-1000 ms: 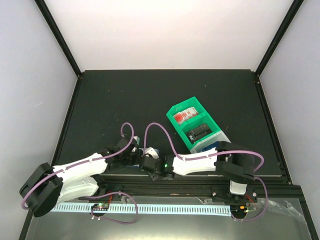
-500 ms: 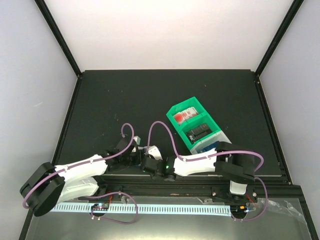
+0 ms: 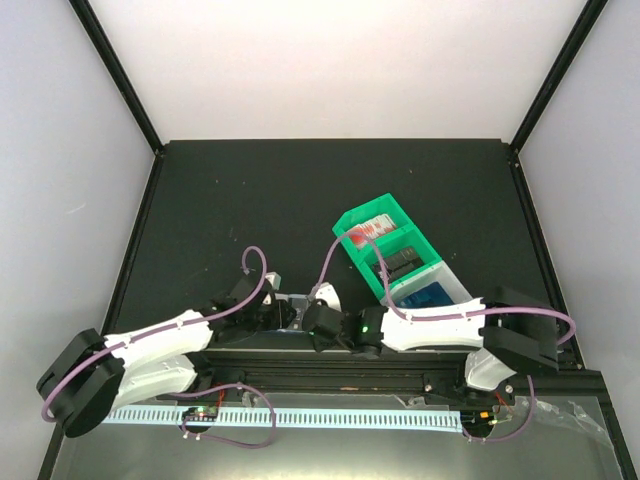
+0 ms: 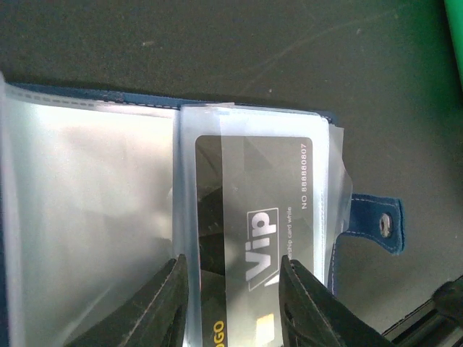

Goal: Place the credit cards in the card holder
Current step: Insert the credit card into the card holder.

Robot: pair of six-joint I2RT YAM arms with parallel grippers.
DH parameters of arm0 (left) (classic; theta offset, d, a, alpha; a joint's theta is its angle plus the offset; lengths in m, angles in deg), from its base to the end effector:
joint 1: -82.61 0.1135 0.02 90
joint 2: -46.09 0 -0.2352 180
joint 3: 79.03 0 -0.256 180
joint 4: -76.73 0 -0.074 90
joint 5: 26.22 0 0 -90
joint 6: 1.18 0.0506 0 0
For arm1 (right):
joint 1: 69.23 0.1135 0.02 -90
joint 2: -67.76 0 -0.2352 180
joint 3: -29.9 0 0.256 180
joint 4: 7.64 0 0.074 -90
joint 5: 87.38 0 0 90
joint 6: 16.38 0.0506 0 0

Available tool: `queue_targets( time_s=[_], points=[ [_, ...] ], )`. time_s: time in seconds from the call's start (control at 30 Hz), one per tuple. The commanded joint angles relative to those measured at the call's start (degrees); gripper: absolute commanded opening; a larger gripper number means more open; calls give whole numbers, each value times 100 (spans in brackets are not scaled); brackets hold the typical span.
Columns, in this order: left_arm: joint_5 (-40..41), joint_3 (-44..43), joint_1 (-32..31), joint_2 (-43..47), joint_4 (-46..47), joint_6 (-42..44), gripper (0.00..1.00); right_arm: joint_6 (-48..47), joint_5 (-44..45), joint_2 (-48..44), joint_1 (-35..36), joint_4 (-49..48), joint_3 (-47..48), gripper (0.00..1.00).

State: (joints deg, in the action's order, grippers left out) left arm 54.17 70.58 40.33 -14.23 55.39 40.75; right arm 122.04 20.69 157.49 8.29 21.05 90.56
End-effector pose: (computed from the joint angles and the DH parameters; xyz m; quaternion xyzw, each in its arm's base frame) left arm 0.1444 -0.1428 0.0935 -0.0197 0.9403 -0.2901 0.1769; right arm 0.0818 0.2971 0.1210 -0.1961 0.9293 0.1757 0.2590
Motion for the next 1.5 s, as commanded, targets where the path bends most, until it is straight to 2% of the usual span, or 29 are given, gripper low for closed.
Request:
queue_targets(
  time_s=[0.0,0.17,0.4,0.63,0.8,0.87,0.97,1.17,1.47],
  points=[
    [169,-166,27,285,-310,160,34,126,-184,-298,-155,-277,-55,40],
    [56,-178,27,59,-141,234,28,240,-605,-218,-539,-400,15,34],
    [-68,-154,25,-291,165,299,29,253,-1092,-199,-692,-711,-8,32],
    [-178,-127,24,-476,348,367,18,510,-1450,-87,-850,-830,-30,29],
    [-113,-131,20,-426,237,377,21,640,-1711,111,-915,-784,97,28],
    [-105,-135,26,-377,177,391,24,678,-1728,247,-919,-694,187,28],
    [-47,-135,27,-250,37,412,23,805,-1663,419,-963,-510,301,25],
    [207,-109,27,-322,-56,439,15,976,-1380,447,-1058,-322,264,25],
    [237,-83,27,-736,68,446,5,1001,-1451,533,-1102,-356,300,28]
  ],
)
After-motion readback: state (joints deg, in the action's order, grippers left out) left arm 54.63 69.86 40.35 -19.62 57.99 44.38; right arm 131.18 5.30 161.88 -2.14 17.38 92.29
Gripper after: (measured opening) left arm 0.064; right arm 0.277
